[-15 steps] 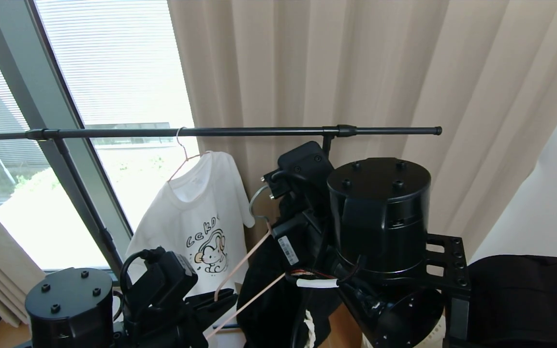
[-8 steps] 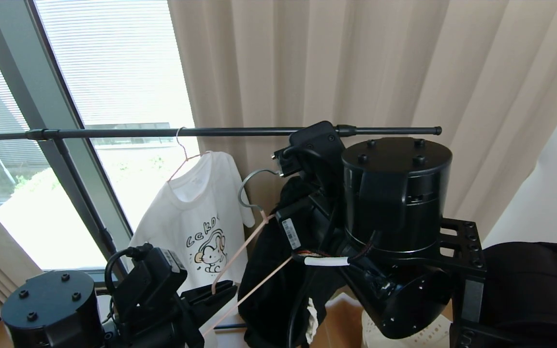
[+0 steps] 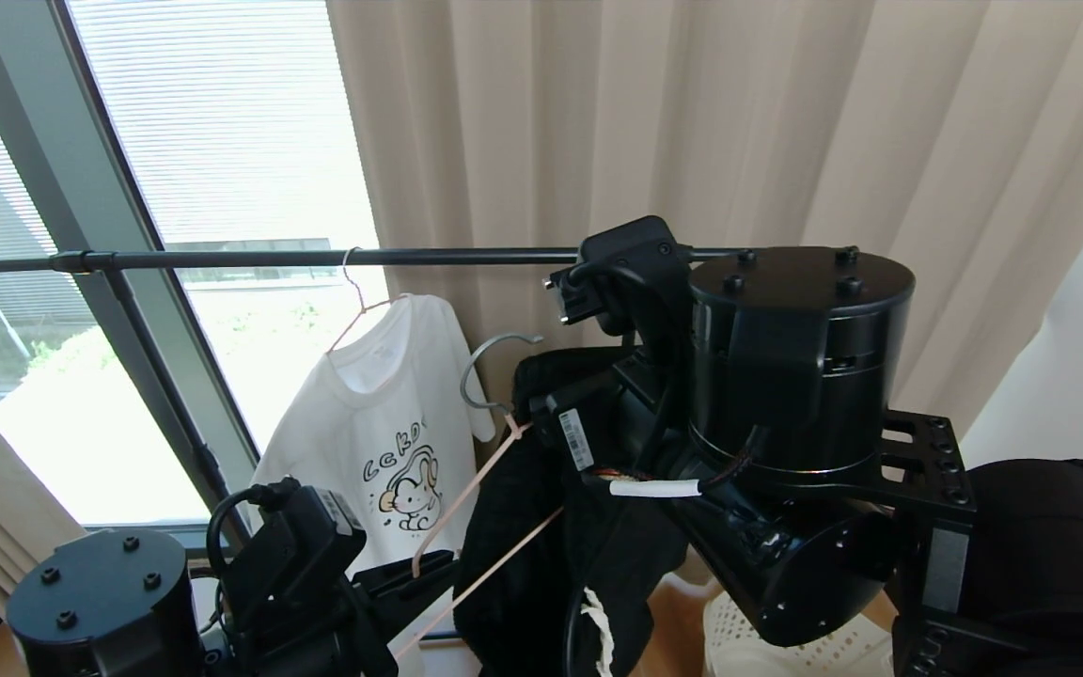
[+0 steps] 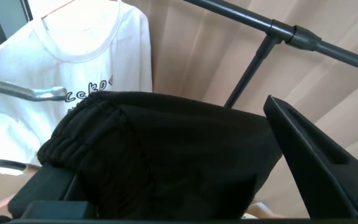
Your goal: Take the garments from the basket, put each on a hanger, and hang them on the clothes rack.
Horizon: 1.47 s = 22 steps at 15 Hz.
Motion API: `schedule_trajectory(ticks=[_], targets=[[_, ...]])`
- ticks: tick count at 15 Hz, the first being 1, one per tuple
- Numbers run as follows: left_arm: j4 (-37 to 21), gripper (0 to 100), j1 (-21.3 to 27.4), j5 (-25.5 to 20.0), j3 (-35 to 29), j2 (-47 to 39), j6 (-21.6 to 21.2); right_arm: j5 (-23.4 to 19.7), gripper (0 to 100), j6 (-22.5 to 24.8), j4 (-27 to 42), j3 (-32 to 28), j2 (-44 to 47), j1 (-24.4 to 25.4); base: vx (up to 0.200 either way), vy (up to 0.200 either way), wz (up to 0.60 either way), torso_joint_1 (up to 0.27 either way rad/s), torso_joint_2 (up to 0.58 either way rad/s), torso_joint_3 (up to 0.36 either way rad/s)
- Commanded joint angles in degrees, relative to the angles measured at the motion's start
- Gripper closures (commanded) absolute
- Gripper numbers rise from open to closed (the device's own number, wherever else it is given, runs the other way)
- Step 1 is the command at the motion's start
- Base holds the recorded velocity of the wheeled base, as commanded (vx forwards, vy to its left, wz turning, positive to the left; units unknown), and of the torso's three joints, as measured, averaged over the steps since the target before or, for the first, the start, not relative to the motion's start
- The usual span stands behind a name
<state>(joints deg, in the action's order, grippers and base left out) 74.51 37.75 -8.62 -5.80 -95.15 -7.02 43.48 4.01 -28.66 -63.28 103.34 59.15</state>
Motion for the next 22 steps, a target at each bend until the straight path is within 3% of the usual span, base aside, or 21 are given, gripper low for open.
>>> schedule_trajectory(ticks=[1, 22], targets=[[0.0, 100, 0.0, 0.0, 0.1, -0.3, 0.0, -0.1, 0, 0.0, 0.0, -0.1, -0.5, -0.3, 0.0, 0.0, 0.0, 0.0, 0.0, 0.0], [9.7, 100, -0.9, 0.5, 0.1, -3.4, 3.9, 0.1, 0, -0.1, 0.0, 0.2, -0.6, -1.1, 0.0, 0.0, 0.0, 0.0, 0.0, 0.0]])
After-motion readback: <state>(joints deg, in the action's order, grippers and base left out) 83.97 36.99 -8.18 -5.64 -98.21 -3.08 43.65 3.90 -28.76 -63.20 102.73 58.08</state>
